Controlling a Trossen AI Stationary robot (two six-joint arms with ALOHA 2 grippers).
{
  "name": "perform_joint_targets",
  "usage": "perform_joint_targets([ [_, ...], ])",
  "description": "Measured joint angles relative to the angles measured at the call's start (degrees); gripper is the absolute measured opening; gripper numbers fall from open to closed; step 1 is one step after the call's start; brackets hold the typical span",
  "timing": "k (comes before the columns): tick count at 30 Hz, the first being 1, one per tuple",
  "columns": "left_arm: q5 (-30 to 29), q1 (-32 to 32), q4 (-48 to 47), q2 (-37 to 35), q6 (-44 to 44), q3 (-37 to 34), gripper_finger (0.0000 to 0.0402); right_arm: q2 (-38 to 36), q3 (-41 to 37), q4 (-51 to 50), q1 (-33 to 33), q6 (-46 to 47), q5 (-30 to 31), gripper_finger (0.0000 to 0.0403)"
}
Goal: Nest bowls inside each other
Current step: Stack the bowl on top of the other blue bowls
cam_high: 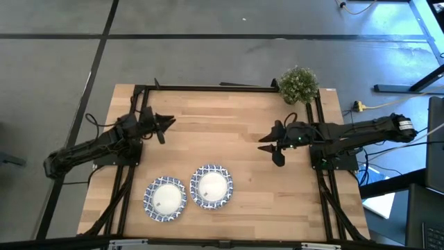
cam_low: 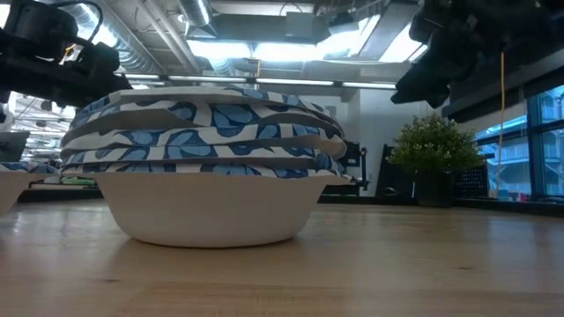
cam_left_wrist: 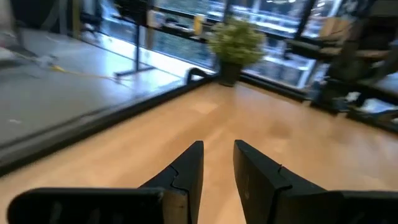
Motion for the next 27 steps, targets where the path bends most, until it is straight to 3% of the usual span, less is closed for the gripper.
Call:
perform_joint_targets([
  [5,4.6,-3.3,-3.4,0.0,-5.0,1.5,0.0082,-0.3,-0.5,1.4,0.0,-0.5,0.0,0.0155],
  [15,4.9,-12.2,-28.8,2.4,-10.7,13.3,0.0082,-0.3,-0.5,2.4,0.0,-0.6,0.6,0.0155],
  [27,8.2,-24.2,-29.1,9.9,-26.6,13.5,0.0095,-0.3,-0.4,5.6,0.0,-0.3,1.6,0.0155],
])
